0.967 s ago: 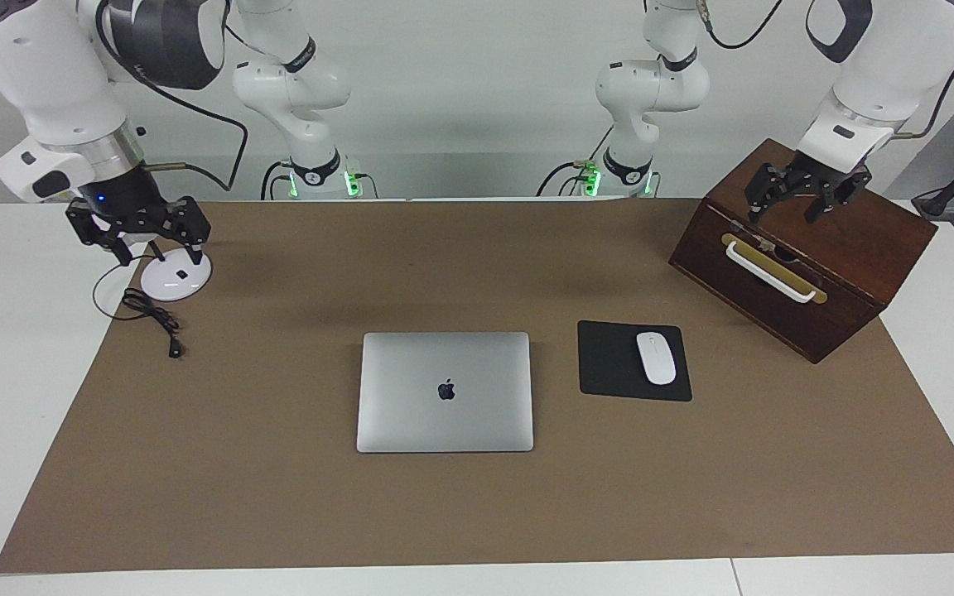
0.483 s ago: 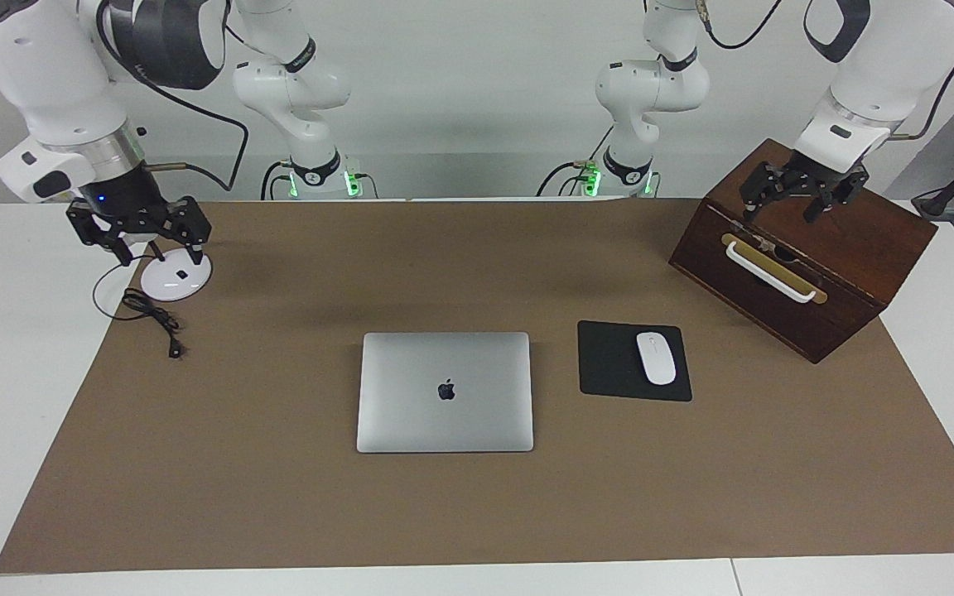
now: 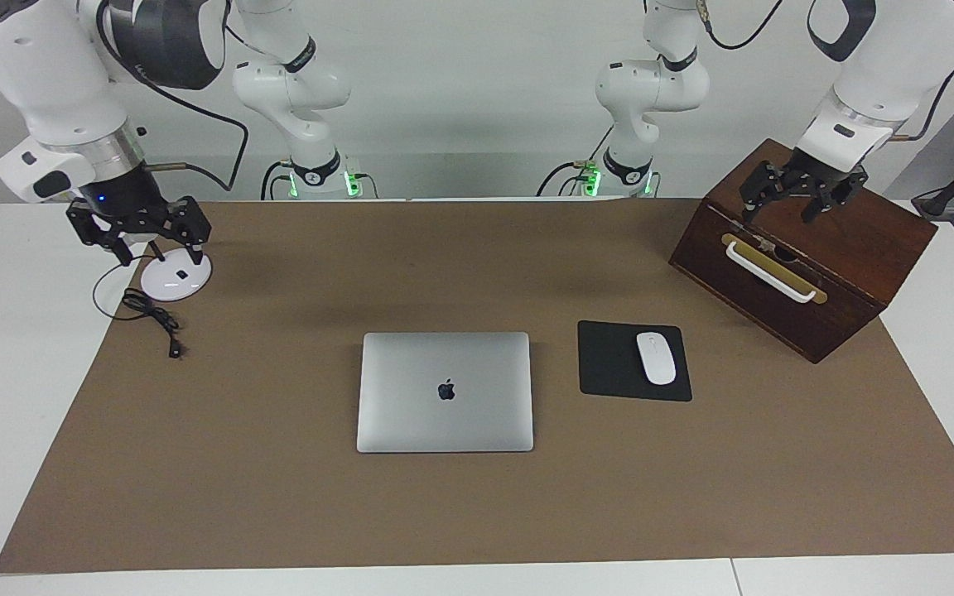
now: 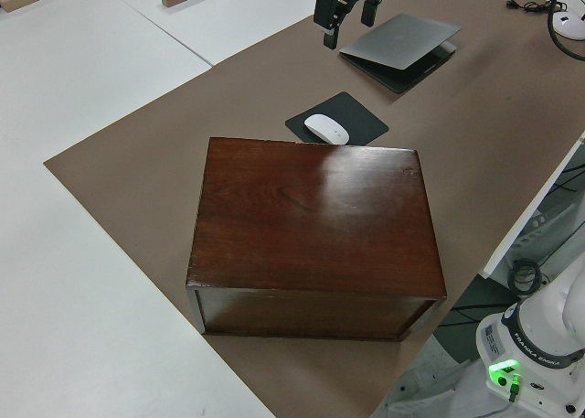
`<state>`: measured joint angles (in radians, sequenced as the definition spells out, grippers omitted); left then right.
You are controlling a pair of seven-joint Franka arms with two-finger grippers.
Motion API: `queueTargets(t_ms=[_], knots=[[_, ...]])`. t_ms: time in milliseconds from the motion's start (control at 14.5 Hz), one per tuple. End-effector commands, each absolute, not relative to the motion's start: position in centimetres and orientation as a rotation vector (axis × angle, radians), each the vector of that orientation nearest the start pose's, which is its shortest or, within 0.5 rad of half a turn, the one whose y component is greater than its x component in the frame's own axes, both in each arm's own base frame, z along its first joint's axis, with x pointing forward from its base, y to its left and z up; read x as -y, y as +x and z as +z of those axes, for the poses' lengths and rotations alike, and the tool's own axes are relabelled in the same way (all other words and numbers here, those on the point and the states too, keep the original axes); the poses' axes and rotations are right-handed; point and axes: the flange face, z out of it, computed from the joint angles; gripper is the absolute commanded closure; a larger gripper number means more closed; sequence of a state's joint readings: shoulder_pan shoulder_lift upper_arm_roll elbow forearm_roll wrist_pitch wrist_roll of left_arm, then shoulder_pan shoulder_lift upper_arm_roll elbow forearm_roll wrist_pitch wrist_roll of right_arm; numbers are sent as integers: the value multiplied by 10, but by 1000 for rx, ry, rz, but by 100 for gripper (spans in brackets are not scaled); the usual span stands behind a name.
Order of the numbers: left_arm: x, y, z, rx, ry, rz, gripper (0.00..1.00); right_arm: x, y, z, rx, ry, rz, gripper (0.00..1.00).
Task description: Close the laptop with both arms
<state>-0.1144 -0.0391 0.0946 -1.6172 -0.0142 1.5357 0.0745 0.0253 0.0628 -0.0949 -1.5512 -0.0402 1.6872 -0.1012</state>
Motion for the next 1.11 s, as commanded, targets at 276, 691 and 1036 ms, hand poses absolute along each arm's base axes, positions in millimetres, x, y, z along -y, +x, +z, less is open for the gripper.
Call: queueTargets(t_ms=[276, 691, 1036], knots=[[10, 539, 621, -147, -3174, 72, 0, 40, 579, 609, 47, -3181, -134, 0], [9, 539, 621, -147, -3174, 71, 0, 41, 579, 610, 47, -3183, -139, 0], [7, 539, 622, -154, -3168, 62, 0, 41, 580, 610, 45, -3183, -142, 0]])
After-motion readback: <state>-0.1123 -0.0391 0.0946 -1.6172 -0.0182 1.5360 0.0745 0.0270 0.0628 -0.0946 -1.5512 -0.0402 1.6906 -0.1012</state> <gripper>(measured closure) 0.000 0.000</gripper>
